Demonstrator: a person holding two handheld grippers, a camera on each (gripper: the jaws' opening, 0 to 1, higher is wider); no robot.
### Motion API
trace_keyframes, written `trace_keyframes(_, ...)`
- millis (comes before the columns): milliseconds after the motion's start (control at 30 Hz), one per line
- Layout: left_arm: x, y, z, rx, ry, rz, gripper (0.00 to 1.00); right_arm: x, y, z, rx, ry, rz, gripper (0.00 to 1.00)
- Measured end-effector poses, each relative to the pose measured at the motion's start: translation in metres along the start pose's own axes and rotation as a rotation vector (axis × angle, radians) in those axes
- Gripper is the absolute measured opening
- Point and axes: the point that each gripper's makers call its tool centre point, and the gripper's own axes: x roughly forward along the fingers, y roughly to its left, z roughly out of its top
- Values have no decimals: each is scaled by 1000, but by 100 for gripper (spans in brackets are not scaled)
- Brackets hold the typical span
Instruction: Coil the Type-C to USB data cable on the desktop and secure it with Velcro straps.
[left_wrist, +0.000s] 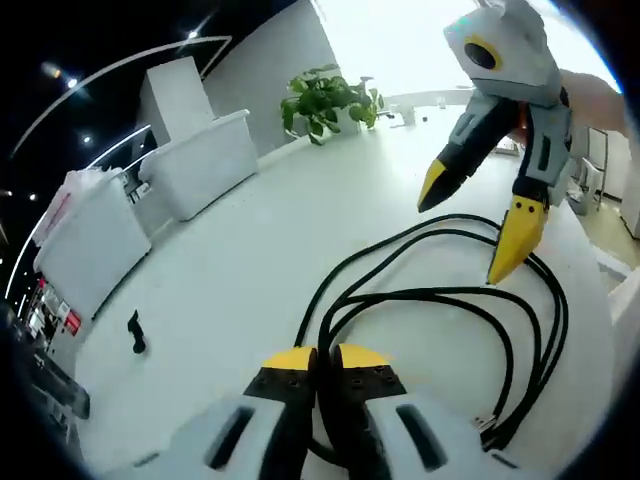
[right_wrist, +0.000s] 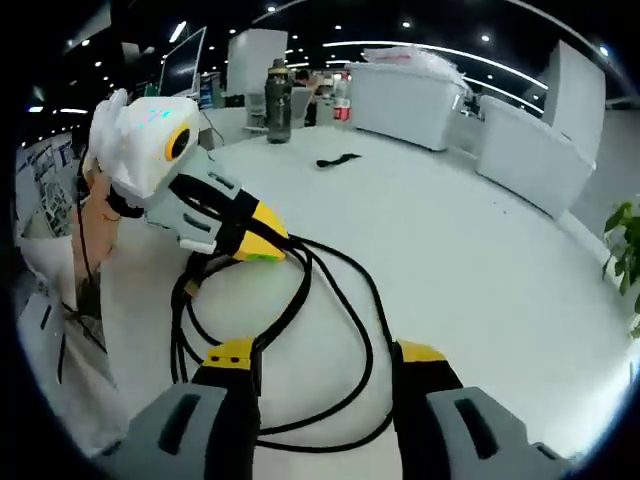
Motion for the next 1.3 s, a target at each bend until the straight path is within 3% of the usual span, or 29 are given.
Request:
trace_keyframes(100,-1,-1,-1,17,1,7,9,0,-7,-12,46,31,-30,63)
trace_keyframes(167,-1,-1,0,23,-3,7,9,3,-11,-8,25,22,-57,62)
trace_keyframes(333,1,-1,0,3,-11,-5,9,20,0,8,142,8,-94,76)
trace_keyframes(433,1,-1,0,-4,-13,-5,9,35,1,8,76,42,-154,82)
trace_keyframes(500,1,-1,0,-3,-15,-6,9,36,-3,5,39,64,-176,81)
trace_keyframes(600,0,0,-2,-2,-14,-10,9,32,-8,5,73,54,-192,73)
trace_keyframes(800,-1,-2,-1,67,-39,-57,11,34,-1,2,48,77,-149,55)
trace_keyframes(900,-2,-5,6,51,-81,-101,24,39,3,6,6,87,-105,48)
trace_keyframes(967,-3,-5,8,45,-94,-107,27,42,2,10,-14,87,-91,41)
trace_keyframes(1100,-1,-4,10,62,-112,-107,35,47,12,19,-103,91,3,31)
trace_keyframes(1300,1,1,8,48,-103,-93,35,55,22,27,-247,81,130,22)
